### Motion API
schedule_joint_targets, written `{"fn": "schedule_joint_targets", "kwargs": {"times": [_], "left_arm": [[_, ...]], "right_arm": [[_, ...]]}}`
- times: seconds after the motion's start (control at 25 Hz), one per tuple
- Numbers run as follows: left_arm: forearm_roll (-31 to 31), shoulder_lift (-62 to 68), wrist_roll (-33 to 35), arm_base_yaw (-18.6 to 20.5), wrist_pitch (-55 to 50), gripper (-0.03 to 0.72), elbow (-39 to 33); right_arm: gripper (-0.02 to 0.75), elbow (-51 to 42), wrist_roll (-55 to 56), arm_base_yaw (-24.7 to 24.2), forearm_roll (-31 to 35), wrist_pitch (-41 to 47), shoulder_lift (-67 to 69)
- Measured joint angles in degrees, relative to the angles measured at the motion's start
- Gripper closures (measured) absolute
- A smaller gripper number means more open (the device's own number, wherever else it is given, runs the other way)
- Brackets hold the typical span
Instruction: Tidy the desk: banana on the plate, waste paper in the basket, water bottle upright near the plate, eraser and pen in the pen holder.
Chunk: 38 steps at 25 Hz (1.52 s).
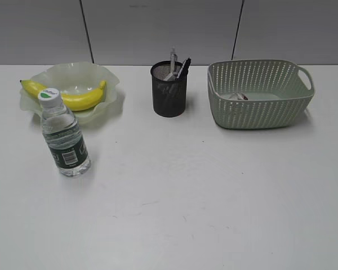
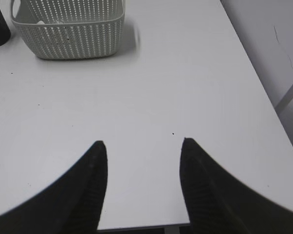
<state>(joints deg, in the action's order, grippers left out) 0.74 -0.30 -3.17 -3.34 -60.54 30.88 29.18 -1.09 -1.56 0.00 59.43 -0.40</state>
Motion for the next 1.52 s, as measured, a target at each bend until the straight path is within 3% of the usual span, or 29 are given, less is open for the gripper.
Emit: {"fn": "schedule_joint_targets", "kwargs": {"times": [0.2,0.44,1.52], "left_arm": [[0.0,0.0,0.0,0.1,0.0,0.447,0.0],[0.0,0.0,0.0,0.5,0.0,0.447,0.0],[0.0,0.0,0.1,0.5,0.0,0.449,0.0]], "right_arm": [[0.346,0.0,0.0,0.9,0.0,0.0,0.0],[0.346,0.0,0.0,6.6,0.0,0.0,0.0],[0.365,0.0,0.0,6.5,0.0,0.0,0.0]]}}
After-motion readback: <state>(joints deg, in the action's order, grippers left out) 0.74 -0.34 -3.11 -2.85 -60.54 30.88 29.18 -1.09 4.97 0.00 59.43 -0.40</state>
